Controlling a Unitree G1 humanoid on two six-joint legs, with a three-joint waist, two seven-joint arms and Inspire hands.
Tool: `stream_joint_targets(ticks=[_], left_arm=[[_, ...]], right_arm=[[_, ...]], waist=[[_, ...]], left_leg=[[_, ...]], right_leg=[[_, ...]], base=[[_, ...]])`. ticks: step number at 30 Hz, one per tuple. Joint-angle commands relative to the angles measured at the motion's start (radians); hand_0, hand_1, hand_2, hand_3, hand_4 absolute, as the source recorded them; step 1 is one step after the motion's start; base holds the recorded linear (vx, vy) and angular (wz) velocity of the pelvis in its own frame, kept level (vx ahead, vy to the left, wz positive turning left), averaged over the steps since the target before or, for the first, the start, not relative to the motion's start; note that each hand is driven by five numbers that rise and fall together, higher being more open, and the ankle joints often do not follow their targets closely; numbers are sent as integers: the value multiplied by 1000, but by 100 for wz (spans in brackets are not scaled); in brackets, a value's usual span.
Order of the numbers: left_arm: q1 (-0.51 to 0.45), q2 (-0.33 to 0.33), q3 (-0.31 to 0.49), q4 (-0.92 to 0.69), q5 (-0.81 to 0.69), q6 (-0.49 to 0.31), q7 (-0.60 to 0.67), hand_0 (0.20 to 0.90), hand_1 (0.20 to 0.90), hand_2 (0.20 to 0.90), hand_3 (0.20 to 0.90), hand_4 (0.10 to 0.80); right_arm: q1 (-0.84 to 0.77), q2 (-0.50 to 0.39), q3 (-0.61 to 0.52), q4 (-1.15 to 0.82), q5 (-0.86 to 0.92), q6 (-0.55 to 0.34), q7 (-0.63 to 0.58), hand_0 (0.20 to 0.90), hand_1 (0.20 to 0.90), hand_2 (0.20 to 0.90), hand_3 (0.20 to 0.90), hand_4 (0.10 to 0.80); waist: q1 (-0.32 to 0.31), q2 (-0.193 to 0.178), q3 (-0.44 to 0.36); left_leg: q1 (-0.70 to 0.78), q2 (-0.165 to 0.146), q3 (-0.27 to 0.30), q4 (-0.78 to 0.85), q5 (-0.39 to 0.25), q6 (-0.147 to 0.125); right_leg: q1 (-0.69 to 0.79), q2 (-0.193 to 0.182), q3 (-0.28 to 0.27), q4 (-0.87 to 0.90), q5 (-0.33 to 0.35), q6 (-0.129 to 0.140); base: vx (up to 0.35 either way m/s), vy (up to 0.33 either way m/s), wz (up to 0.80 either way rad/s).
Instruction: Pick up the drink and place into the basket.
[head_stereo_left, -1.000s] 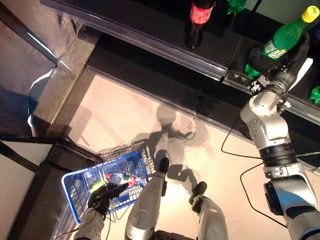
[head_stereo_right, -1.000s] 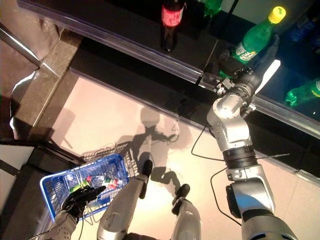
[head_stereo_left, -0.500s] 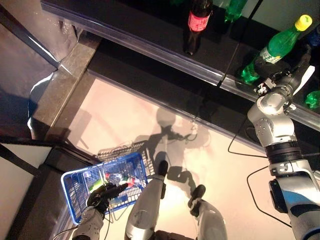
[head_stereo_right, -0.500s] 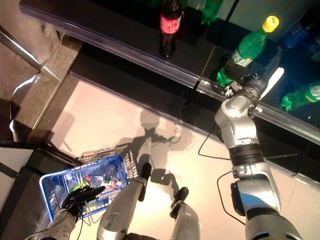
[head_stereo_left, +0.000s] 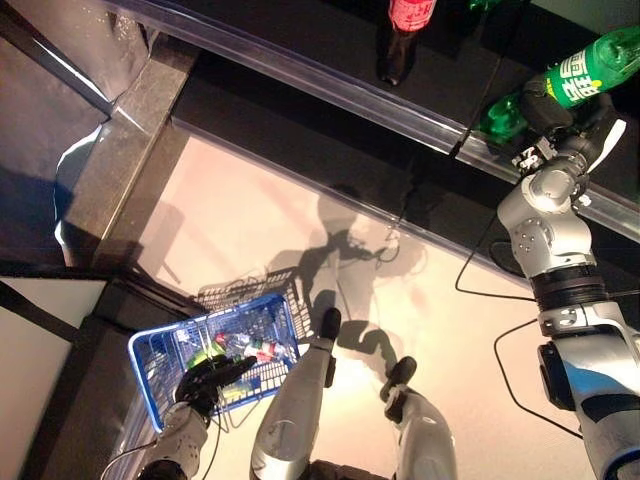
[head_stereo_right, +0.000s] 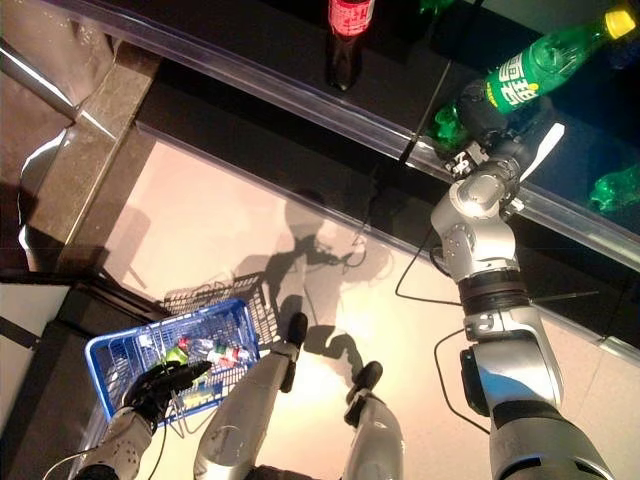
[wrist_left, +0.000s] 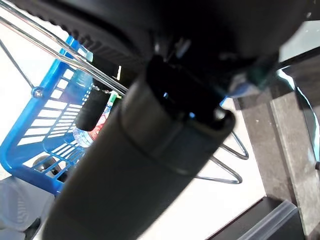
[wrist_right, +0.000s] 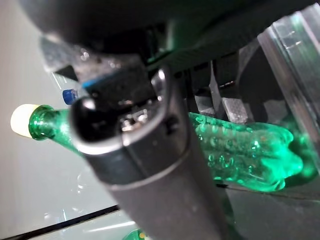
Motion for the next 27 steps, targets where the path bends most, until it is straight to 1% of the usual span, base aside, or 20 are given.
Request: stream_joint_targets(ticks=[1,5,9,12,16,18,21,22,23,25,27], left_arm=[[54,11,-8,-146,-80,-80,-53,300,300,300,200,100],[57,19,-12,-142,-90,-87,-58,300,300,300,200,100],[59,33,-6,-143,-97,-88,-66,300,300,300,200,100],[61,39,-3,-144,-101,-86,-71,300,300,300,200,100],[64,41,7,-149,-124,-91,-89,300,300,300,200,100],[59,39,15,-171,-131,-99,-94,300,300,300,200,100],[52,39,20,-191,-124,-111,-101,300,300,300,200,100],[49,39,22,-218,-117,-126,-102,300,300,300,200,100],[48,38,23,-231,-118,-137,-107,300,300,300,200,100],[46,34,32,-291,-112,-153,-108,300,300,300,200,100],[51,35,36,-320,-118,-158,-111,300,300,300,200,100]], right_arm=[[-201,-186,52,-54,-24,-124,13,300,300,300,200,100],[-231,-205,67,-6,-6,-132,15,300,300,300,200,100],[-259,-224,80,61,42,-166,17,300,300,300,200,100],[-263,-230,83,66,50,-170,16,300,300,300,200,100],[-256,-230,82,54,52,-180,44,300,300,300,200,100],[-237,-220,71,-5,39,-201,64,300,300,300,200,100],[-213,-210,61,-73,13,-203,68,300,300,300,200,100],[-184,-202,49,-155,-20,-187,75,300,300,300,200,100],[-172,-199,44,-188,-32,-184,82,300,300,300,200,100],[-108,-182,12,-330,-80,-142,88,300,300,300,200,100],[-75,-173,-4,-379,-98,-134,98,300,300,300,200,100]], waist=[[1,44,-24],[3,45,-24],[6,41,-24],[6,39,-24],[6,36,-24],[5,34,-24],[2,32,-24],[-3,32,-24],[-5,33,-24],[-13,36,-24],[-15,36,-24]], left_leg=[[-22,25,-68,86,-58,-60],[-25,26,-66,85,-60,-59],[-23,27,-61,77,-59,-58],[-20,28,-60,72,-58,-57],[-5,27,-58,64,-59,-55],[8,25,-59,63,-61,-54],[19,25,-57,62,-61,-54],[28,23,-58,67,-63,-54],[32,23,-59,70,-64,-54],[56,20,-59,78,-71,-54],[66,19,-60,82,-74,-54]], right_leg=[[-34,1,-6,33,70,-53],[-44,-2,-4,38,73,-50],[-45,-2,-6,33,77,-48],[-45,0,-6,32,78,-46],[-39,3,-8,37,74,-48],[-29,5,-13,48,65,-52],[-21,7,-16,60,54,-56],[-16,11,-16,77,41,-60],[-13,12,-17,85,36,-63],[3,14,-18,115,12,-71],[12,15,-20,127,2,-75]], base=[[-3,16,-3],[-4,13,-5],[0,0,0],[-38,-17,3],[-44,-7,0],[-59,-11,-2],[-52,-4,1],[-59,9,1],[-59,18,0],[-47,28,2],[-19,10,1]])
